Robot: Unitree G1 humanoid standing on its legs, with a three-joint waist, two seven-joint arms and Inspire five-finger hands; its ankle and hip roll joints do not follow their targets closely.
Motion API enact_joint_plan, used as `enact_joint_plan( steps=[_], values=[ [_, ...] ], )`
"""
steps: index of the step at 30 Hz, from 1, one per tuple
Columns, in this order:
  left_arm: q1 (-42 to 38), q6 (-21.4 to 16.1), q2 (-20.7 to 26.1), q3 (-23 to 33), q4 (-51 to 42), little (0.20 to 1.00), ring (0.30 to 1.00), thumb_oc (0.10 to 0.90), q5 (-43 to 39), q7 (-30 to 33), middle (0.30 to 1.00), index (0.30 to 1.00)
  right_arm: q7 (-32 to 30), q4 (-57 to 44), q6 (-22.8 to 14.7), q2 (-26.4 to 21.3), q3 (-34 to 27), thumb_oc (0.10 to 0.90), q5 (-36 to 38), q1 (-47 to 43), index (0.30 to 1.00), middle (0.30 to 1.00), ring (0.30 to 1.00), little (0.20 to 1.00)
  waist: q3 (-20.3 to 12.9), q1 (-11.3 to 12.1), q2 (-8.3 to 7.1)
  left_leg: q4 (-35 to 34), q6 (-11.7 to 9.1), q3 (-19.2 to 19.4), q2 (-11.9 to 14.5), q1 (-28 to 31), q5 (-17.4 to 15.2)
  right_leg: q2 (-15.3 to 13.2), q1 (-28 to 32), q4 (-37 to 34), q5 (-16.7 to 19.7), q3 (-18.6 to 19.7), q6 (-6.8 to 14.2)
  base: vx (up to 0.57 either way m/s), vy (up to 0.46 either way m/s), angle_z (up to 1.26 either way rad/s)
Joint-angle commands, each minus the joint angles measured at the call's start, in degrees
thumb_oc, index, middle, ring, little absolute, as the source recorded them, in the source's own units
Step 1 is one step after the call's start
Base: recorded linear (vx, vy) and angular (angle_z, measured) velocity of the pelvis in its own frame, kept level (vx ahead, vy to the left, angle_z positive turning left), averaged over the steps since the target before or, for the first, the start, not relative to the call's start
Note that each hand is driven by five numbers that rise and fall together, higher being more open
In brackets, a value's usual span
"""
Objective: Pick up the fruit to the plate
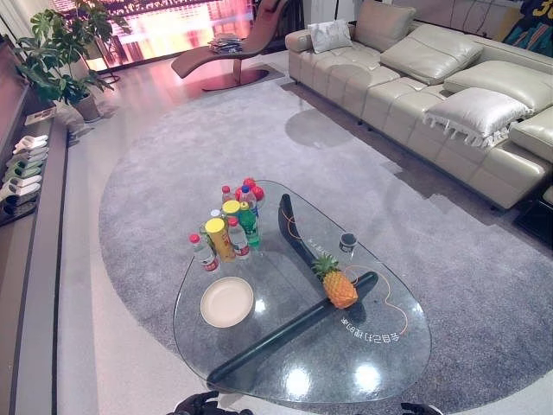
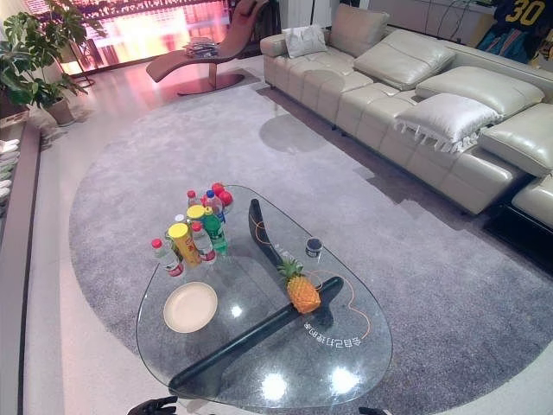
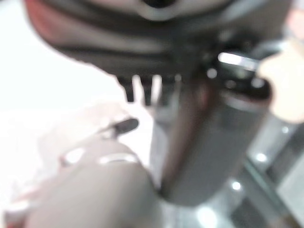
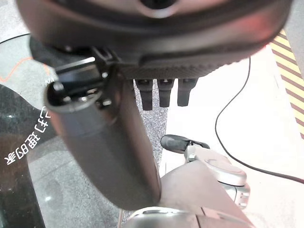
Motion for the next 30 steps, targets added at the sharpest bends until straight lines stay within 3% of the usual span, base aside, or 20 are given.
enact_joint_plan(
  steps=[1,30],
  values=[
    [-4.4,0.0,1.8,0.8,4.5,0.900,0.900,0.800,-0.3,-0.3,0.900,0.900,0.2,3.9,-0.2,-0.7,-1.3,0.800,1.8,-3.4,0.900,0.900,0.900,0.900,1.8,1.8,-0.86,0.3,-3.5,0.5,7.0,2.3,-1.1,-6.8,-1.9,0.0,6.1,-4.4,3.8,0.00,0.000,0.00],
    [-3.8,0.5,2.2,1.3,4.7,0.900,0.900,0.800,-0.5,0.2,0.900,0.900,-0.3,4.2,-0.4,-0.9,-1.7,0.800,1.9,-3.0,0.900,0.900,0.900,0.900,1.5,1.9,-0.70,0.3,-3.5,0.3,7.0,2.7,-1.1,-6.9,-1.3,0.0,6.0,-4.6,3.8,0.00,0.000,0.00]
  ],
)
